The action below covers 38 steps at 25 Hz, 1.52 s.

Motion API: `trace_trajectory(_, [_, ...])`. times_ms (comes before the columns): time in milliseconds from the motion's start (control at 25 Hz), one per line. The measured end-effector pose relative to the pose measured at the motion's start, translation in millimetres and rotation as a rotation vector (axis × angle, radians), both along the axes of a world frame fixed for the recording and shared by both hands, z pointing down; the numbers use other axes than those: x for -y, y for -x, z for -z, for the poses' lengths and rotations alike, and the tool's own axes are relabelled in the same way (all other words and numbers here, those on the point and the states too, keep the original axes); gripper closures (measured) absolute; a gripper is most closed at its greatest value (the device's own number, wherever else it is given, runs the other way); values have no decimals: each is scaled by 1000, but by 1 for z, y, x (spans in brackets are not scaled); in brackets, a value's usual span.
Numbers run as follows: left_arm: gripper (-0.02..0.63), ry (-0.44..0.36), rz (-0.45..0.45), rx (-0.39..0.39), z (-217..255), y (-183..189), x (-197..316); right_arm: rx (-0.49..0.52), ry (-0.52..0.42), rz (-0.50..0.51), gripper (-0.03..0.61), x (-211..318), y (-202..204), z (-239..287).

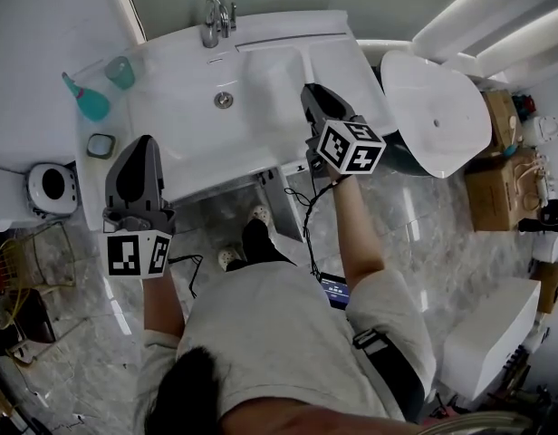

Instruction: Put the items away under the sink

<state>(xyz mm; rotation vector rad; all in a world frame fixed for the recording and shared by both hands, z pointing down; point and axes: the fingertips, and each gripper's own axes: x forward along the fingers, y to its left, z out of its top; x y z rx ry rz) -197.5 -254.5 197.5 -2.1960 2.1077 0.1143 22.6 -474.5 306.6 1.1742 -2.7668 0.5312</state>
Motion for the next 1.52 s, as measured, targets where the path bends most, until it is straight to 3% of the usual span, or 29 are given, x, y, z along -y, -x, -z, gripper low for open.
trace_trajectory(720, [606,-55,110,44,15,8,-115,80,-74,109,479,-129,24,36])
trace_trajectory(1240, [606,-92,274,44,29,5,-165,120,-98,321,479,-183,61,47])
trace_trajectory(1520, [606,-84,345,38,29,-14,-186,81,-113,462,479,-215,75,37])
